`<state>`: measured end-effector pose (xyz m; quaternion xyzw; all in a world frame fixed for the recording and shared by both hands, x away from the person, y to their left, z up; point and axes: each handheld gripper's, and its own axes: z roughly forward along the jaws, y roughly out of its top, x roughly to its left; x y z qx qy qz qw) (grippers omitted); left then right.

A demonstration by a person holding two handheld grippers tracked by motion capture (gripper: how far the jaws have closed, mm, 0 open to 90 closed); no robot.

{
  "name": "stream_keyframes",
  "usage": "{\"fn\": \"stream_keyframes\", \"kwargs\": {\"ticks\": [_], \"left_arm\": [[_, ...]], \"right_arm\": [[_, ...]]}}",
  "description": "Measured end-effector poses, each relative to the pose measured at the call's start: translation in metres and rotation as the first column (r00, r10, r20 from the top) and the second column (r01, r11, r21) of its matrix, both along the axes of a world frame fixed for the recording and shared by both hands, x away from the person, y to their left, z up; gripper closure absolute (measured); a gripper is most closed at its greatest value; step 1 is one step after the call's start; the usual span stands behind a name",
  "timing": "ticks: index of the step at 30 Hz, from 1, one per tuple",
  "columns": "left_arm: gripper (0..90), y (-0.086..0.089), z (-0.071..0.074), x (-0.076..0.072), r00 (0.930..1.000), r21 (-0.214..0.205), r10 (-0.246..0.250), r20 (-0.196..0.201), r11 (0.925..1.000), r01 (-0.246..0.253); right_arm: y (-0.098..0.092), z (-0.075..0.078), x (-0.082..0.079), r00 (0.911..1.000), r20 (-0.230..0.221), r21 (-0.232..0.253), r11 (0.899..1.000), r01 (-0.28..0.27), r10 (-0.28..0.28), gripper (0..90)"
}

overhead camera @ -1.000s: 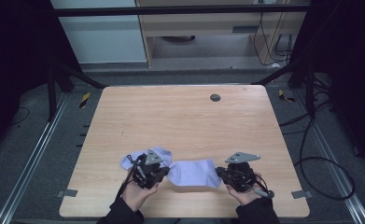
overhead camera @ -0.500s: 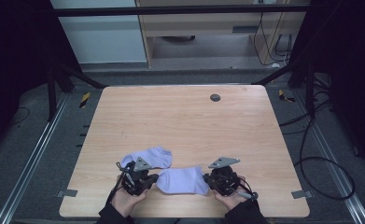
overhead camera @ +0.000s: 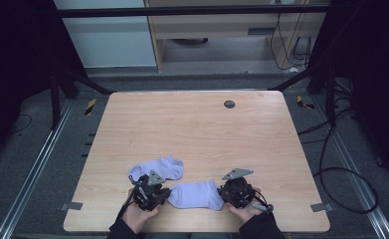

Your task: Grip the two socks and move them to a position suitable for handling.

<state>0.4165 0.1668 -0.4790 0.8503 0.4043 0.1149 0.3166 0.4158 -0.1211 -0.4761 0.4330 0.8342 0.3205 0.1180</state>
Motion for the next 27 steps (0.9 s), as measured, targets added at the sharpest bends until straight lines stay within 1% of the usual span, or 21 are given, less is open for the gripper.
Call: {"fn": "stream_keyframes", "kwargs": {"ticks": [2, 5, 7, 8, 12, 16, 18, 20, 22, 23, 26, 27], "left_arm": [[76.8, 0.003, 0.004, 0.0, 0.9998, -0.013, 0.013, 0.015, 0.9998, -0.013], [70.8, 0.01, 0.01, 0.0, 0.9983, -0.033, 0.037, 0.044, 0.9988, -0.035], [67.4, 0.017, 0.015, 0.001, 0.9963, -0.043, 0.056, 0.066, 0.9977, -0.053], [66.0, 0.02, 0.017, 0.002, 0.9947, -0.051, 0.069, 0.075, 0.9965, -0.066], [57.6, 0.036, 0.024, 0.009, 0.9872, -0.061, 0.112, 0.113, 0.9925, -0.106], [51.5, 0.051, 0.03, 0.015, 0.9786, -0.083, 0.154, 0.137, 0.9862, -0.143], [49.4, 0.058, 0.033, 0.019, 0.9743, -0.086, 0.172, 0.145, 0.9832, -0.161], [47.7, 0.067, 0.036, 0.023, 0.9683, -0.091, 0.198, 0.152, 0.9783, -0.186], [46.7, 0.075, 0.036, 0.027, 0.9621, -0.099, 0.225, 0.154, 0.9723, -0.212], [46.1, 0.077, 0.036, 0.028, 0.9605, -0.098, 0.232, 0.154, 0.9709, -0.218], [45.2, 0.087, 0.035, 0.032, 0.9554, -0.099, 0.254, 0.15, 0.9654, -0.241], [44.9, 0.089, 0.034, 0.034, 0.9541, -0.095, 0.259, 0.15, 0.9644, -0.247]], "right_arm": [[-0.001, 0.0, 0.0, 1.0, 0.008, 0.0, 1.0, 0.002, -0.002, 76.6], [-0.004, 0.003, 0.0, 0.9992, 0.037, 0.018, 1.0, 0.012, -0.012, 69.8], [-0.006, 0.006, 0.002, 0.9988, 0.044, 0.029, 0.999, 0.02, -0.022, 65.4], [-0.006, 0.006, 0.002, 0.9985, 0.046, 0.037, 0.999, 0.026, -0.028, 63.6], [-0.009, 0.01, 0.007, 0.9965, 0.071, 0.059, 0.997, 0.041, -0.045, 56.4], [-0.011, 0.017, 0.013, 0.9932, 0.101, 0.076, 0.996, 0.051, -0.059, 51.0], [-0.011, 0.02, 0.016, 0.9915, 0.113, 0.088, 0.995, 0.055, -0.065, 48.5], [-0.011, 0.024, 0.02, 0.9888, 0.13, 0.11, 0.992, 0.059, -0.074, 46.1], [-0.01, 0.028, 0.024, 0.9874, 0.135, 0.129, 0.989, 0.065, -0.083, 44.7], [-0.008, 0.03, 0.027, 0.9864, 0.136, 0.147, 0.987, 0.072, -0.092, 43.6], [-0.002, 0.034, 0.034, 0.9854, 0.14, 0.169, 0.983, 0.073, -0.097, 42.2], [0.002, 0.036, 0.037, 0.9843, 0.148, 0.171, 0.983, 0.07, -0.096, 41.2]]}}
